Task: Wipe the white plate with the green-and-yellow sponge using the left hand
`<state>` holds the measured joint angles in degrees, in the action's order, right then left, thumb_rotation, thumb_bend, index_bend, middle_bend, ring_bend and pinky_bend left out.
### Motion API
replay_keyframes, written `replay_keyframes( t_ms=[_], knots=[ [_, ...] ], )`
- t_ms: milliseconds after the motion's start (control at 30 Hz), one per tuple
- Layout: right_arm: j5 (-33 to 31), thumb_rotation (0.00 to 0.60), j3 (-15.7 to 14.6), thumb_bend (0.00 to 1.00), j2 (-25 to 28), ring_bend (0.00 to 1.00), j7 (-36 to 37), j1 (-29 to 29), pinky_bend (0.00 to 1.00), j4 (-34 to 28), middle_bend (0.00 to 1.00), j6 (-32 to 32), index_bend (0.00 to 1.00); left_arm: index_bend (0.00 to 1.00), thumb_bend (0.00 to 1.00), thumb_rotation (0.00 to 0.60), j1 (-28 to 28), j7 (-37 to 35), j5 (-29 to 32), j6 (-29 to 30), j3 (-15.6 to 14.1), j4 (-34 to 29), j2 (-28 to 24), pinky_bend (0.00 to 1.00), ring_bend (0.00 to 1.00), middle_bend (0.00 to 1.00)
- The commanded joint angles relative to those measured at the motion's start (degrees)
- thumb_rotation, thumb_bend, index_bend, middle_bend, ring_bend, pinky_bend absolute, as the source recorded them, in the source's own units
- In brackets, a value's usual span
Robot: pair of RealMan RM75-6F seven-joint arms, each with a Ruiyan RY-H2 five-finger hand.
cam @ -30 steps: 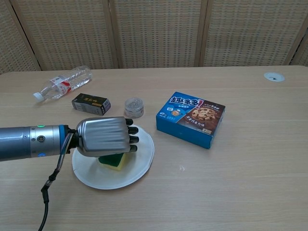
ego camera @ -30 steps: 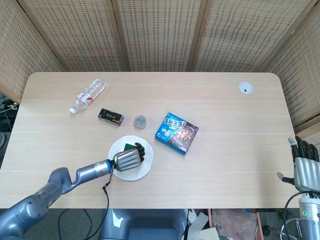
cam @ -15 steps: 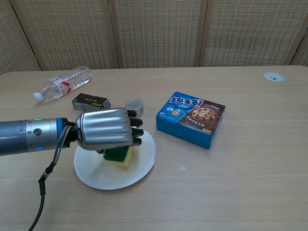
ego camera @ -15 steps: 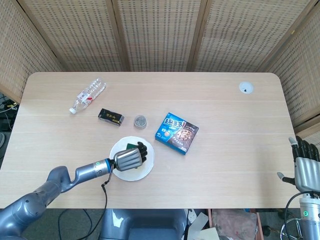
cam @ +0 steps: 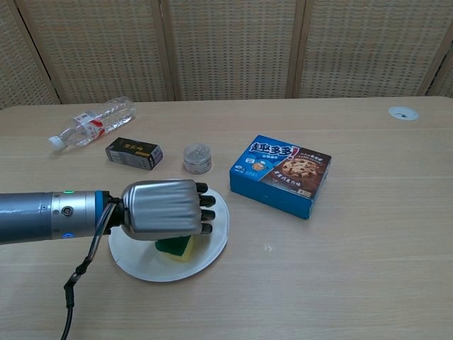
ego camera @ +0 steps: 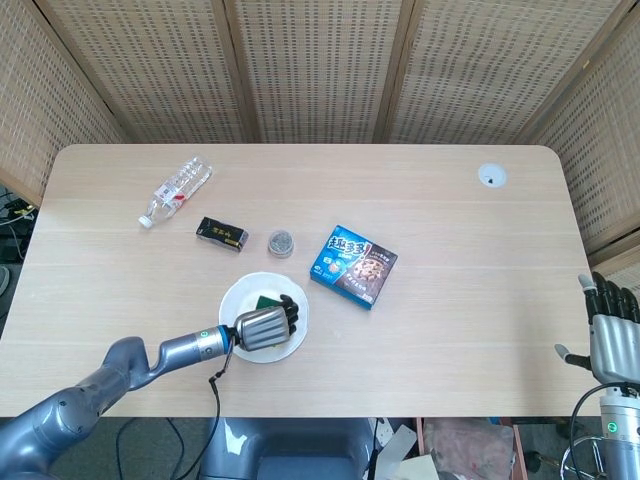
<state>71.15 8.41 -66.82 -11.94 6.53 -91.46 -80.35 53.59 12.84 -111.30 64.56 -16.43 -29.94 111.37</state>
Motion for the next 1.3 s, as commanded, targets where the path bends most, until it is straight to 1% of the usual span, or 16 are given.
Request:
replay_keyframes(
  t_ms=[33,233,500,600,800,1100,1300],
  knots=[
    [0.0,0.600,0.0,0.00,0.0,0.00,0.0,0.0,0.00,0.0,0.00,0.0,0.00,0.69,0.28,0.600,-0.2,-0.2,-0.3,-0.2,-0.4,0.9,0.5,0.38,0.31,0.52],
    [0.1,0.600,0.0,0.00,0.1,0.00,0.1,0.0,0.00,-0.1,0.00,0.0,0.00,0.69,0.28,0.600,-0.5,-0.7,-0.2,1.2,-0.1,1.7,0.4,0.38,0.31,0.52],
    [0.4,0.600,-0.1,0.00,0.2,0.00,0.2,-0.1,0.00,-0.4,0.00,-0.2,0.00,0.69,0.28,0.600,-0.1,-1.0,1.1,4.6,2.2,0.3,-1.4,0.38,0.31,0.52],
    [0.5,0.600,-0.2,0.00,0.2,0.00,0.1,-0.1,0.00,-0.5,0.00,-0.3,0.00,0.69,0.28,0.600,0.1,-0.3,1.4,4.4,2.5,-0.3,-2.5,0.38,0.31,0.52],
    [0.7,0.600,-0.2,0.00,0.3,0.00,0.0,-0.1,0.00,-0.6,0.00,-0.4,0.00,0.69,0.28,0.600,-0.1,3.2,0.7,3.2,1.8,-0.2,-3.0,0.38,0.31,0.52],
    [0.5,0.600,-0.2,0.00,0.2,0.00,0.0,-0.1,0.00,-0.5,0.00,-0.3,0.00,0.69,0.28,0.600,-1.9,10.9,1.8,1.9,2.8,0.9,-1.0,0.38,0.32,0.53],
    [0.5,0.600,-0.2,0.00,0.2,0.00,0.0,-0.1,0.00,-0.5,0.00,-0.2,0.00,0.70,0.28,0.600,-2.9,13.0,1.8,1.0,2.5,1.7,0.1,0.38,0.32,0.53]
  ],
)
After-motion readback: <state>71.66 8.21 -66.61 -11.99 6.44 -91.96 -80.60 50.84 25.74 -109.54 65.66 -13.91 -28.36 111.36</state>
